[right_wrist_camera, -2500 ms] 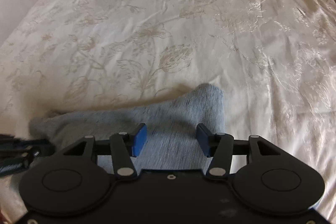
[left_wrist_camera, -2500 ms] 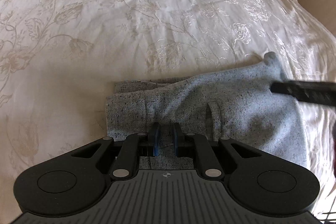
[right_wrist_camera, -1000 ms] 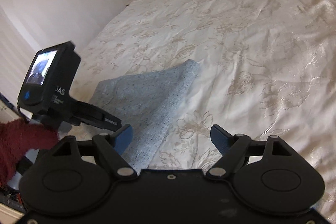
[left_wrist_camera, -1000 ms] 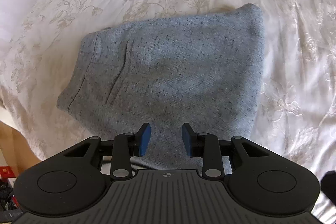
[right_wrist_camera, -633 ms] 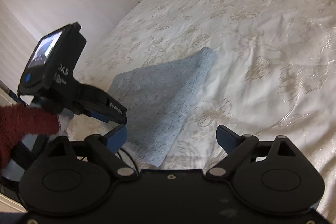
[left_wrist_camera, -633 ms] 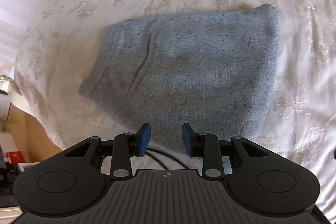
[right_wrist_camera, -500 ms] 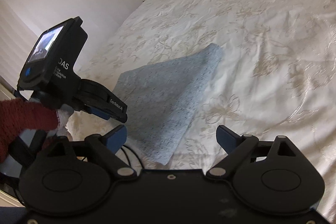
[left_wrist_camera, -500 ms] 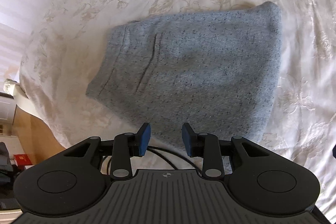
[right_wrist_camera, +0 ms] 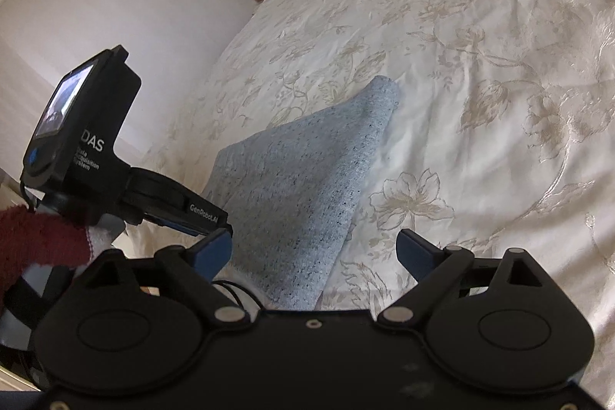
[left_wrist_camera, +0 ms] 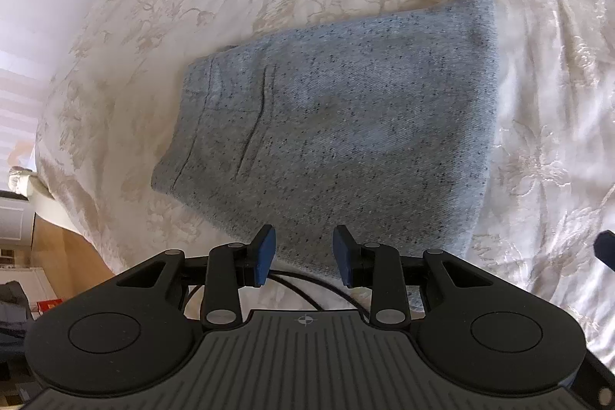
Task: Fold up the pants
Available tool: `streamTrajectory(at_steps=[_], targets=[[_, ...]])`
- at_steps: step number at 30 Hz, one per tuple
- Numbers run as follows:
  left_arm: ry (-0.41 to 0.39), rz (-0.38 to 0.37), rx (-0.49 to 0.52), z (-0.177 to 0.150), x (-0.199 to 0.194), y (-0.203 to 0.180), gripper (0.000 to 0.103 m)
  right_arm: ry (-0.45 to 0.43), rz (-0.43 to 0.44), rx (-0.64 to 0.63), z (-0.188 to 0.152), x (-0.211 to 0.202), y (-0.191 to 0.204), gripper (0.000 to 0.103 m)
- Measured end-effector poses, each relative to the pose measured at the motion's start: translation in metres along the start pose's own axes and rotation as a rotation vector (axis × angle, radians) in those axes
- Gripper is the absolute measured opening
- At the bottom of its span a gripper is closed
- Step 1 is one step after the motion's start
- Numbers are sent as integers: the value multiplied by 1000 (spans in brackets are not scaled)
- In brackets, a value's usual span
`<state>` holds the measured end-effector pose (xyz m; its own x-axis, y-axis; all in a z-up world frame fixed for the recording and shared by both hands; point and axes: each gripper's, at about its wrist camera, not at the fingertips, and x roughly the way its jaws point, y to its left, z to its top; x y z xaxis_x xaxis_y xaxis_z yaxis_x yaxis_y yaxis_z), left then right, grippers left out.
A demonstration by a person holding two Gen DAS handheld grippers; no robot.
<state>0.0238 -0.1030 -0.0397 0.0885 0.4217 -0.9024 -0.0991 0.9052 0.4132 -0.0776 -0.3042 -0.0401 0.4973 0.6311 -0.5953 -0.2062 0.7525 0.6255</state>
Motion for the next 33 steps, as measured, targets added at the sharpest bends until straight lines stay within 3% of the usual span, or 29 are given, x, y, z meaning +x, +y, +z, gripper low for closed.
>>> streamTrajectory(at_steps=[14,24,33], targets=[[4,-17,8,5,7,6,32,23,-7,21,2,12,1,98],[-31,-119,-35,-2,22,21,32,66,-80,-50,-10,12,16,98],[-115,-213,-77,-8,31,42,32,66,-143,-108,-12,12,36,98]])
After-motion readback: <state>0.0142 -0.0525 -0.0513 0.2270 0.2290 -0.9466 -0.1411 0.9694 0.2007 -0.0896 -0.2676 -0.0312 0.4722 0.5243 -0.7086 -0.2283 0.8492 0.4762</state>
